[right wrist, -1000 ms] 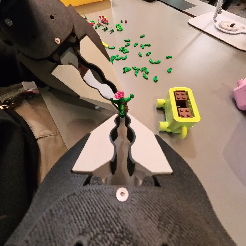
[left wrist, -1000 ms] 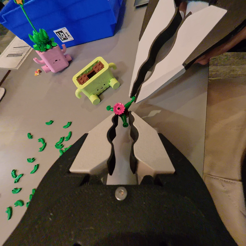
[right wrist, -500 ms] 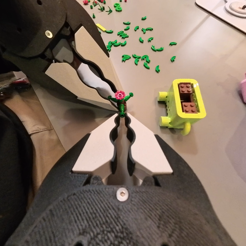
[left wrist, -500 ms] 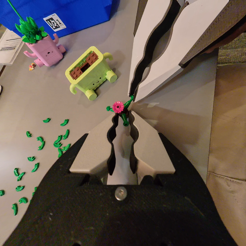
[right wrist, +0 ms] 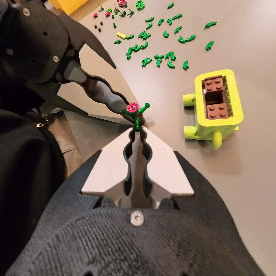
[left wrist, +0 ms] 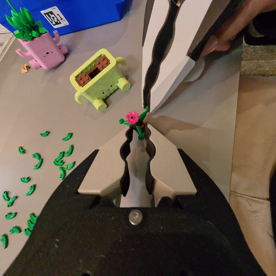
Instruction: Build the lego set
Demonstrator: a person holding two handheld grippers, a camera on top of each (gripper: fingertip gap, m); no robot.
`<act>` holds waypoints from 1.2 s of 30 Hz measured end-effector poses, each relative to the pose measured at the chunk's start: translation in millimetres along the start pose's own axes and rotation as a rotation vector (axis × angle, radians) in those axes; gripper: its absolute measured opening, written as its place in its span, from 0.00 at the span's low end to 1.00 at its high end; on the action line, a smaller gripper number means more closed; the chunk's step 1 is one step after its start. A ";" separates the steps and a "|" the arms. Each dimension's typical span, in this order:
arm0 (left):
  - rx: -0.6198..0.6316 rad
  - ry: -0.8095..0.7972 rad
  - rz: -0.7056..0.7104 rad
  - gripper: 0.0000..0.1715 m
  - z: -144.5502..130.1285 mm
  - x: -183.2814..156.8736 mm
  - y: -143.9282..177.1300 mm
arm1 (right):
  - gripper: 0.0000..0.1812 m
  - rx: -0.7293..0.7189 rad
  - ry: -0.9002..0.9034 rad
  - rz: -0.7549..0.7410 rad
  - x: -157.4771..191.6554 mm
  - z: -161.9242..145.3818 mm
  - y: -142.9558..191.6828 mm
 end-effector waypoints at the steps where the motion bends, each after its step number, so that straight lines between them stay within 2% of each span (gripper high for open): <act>1: 0.000 0.004 -0.005 0.08 -0.1 0.0 0.0 | 0.03 0.003 -0.017 0.019 0.0 0.0 0.0; 7: -0.001 0.018 -0.014 0.08 0.0 1.1 0.1 | 0.03 0.010 -0.044 0.080 -1.4 2.2 -0.1; 36: 0.004 0.023 -0.009 0.08 -2.0 7.2 -0.9 | 0.02 0.045 -0.039 0.174 -5.4 7.7 -5.2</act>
Point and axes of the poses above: each gripper's, where its closed fingertips meet, y back along the fingers, z out of its top, x = y × z across the jaws, the point moved 1 cm from there along y, back along the fingers, and after that the axes turned 2 degrees about -y, right-handed, at the moved point
